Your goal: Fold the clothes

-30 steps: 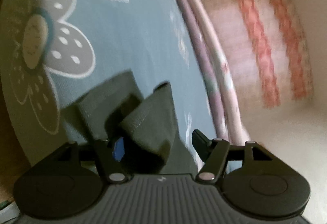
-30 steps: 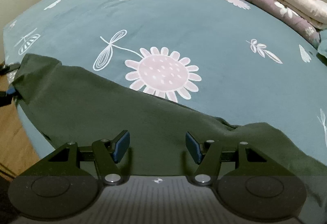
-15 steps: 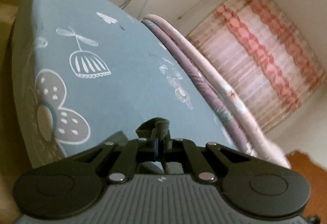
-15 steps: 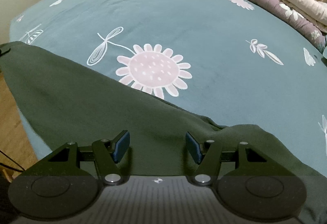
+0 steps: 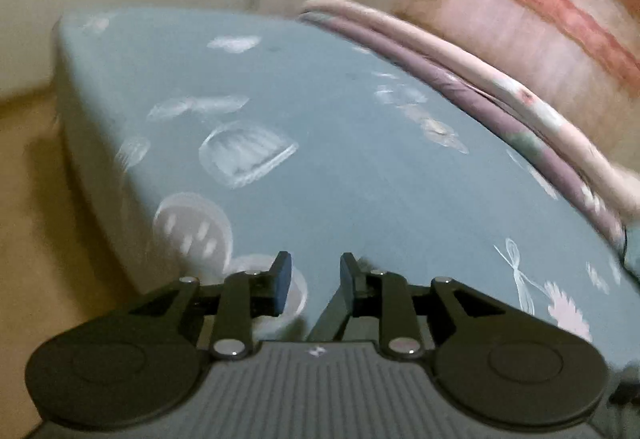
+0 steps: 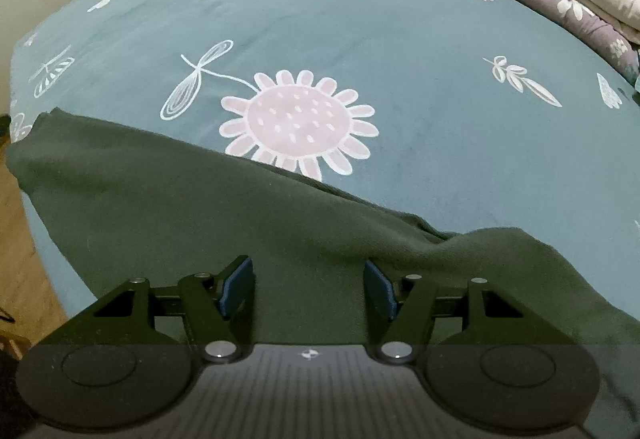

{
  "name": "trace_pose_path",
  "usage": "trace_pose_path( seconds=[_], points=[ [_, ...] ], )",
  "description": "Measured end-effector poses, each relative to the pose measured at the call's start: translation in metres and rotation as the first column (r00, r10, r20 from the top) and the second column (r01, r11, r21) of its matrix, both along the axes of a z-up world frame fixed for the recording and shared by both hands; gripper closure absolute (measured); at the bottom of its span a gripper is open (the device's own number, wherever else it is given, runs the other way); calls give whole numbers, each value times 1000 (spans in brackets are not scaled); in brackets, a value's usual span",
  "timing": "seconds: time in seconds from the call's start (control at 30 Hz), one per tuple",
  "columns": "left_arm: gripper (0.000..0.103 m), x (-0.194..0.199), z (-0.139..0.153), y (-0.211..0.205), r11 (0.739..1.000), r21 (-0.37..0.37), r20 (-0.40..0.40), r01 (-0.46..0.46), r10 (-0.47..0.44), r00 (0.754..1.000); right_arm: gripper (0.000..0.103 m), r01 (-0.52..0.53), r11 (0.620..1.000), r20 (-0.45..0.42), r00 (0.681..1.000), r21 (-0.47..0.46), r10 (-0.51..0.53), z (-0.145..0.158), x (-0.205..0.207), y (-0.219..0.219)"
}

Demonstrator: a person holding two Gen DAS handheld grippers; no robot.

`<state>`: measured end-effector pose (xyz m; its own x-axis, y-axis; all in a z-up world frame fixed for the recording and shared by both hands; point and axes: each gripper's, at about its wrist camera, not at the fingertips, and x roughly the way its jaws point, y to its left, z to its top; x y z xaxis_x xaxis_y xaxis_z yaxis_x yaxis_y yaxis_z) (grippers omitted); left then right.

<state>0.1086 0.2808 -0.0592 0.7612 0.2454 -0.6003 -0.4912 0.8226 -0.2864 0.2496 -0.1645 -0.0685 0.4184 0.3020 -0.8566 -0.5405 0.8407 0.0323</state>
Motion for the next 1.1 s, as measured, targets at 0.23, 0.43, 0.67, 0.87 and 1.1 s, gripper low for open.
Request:
trace_pose_path(
  seconds=[0.23,0.43,0.67,0.87,1.1],
  points=[
    [63,60,-17,-32,906,231,-183,354,-317,930,36,28,1000,11,1000,0,-28,0,-5,5],
    [97,63,-22,-52,849,296,-243,438,-376,894,36,53,999,17,998,0,-53,0,-9,9],
    [97,58,-6,-45,861,338,-157,379,-346,925,36,58,998,41,997,-4,-58,3,-12,14],
    [87,61,-24,-30,910,252,-211,330,-281,936,35,80,997,57,995,-11,-79,0,-14,5],
    [91,59,27,-35,929,280,-114,244,-220,969,33,155,988,91,984,9,-155,3,-8,-34]
  ],
)
